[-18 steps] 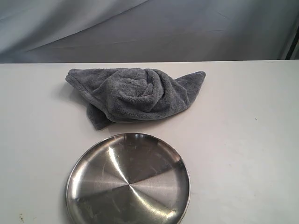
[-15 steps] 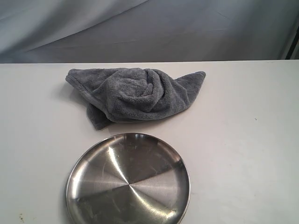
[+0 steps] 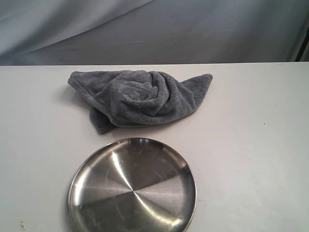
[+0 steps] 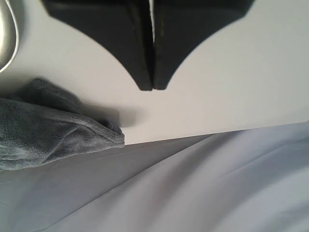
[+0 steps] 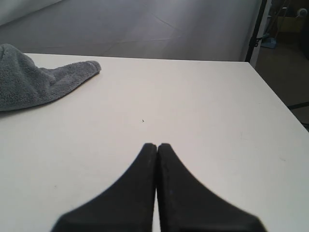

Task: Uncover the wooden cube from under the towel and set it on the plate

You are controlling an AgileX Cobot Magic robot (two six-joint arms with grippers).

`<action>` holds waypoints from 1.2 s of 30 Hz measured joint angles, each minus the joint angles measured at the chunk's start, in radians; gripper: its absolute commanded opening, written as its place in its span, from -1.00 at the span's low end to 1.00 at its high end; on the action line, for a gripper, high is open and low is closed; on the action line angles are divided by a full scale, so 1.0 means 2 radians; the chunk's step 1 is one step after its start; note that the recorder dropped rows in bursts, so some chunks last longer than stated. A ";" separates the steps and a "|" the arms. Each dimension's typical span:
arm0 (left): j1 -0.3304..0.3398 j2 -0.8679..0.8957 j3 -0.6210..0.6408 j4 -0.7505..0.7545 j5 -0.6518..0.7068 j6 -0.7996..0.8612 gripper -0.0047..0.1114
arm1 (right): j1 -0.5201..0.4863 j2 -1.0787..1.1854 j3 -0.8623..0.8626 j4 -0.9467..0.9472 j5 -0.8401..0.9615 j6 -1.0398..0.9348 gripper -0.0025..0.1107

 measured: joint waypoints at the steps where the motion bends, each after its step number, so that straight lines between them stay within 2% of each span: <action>1: 0.000 0.000 0.000 0.000 0.000 0.000 -0.92 | 0.000 0.000 0.000 0.000 0.000 0.000 -0.96; 5: 0.000 0.000 0.000 0.037 -0.034 0.000 -0.92 | 0.000 0.000 0.000 0.000 0.000 0.000 -0.96; 11: 0.000 0.000 0.000 0.042 -0.148 -0.002 -0.92 | 0.000 0.000 0.000 0.000 0.000 0.000 -0.96; 13: 0.000 0.000 0.000 0.044 -0.164 -0.040 -0.92 | 0.000 0.000 0.000 0.000 0.000 0.000 -0.96; 15: 0.000 0.000 0.000 0.045 -0.165 -0.089 -0.92 | 0.000 0.000 0.000 0.000 0.000 0.000 -0.96; 17: 0.000 0.000 0.000 0.045 -0.165 -0.104 -0.92 | 0.000 0.000 0.000 0.000 0.000 0.000 -0.96; 29: 0.000 0.000 0.000 0.045 -0.165 -0.117 -0.92 | 0.000 0.000 0.000 0.000 0.000 0.000 -0.96; 35: 0.000 0.000 0.000 0.045 -0.151 -0.146 -0.92 | 0.000 0.000 0.000 0.000 0.000 0.000 -0.96; 36: 0.000 0.000 0.000 0.045 -0.152 -0.175 -0.92 | 0.000 0.000 0.000 0.000 0.000 0.000 -0.96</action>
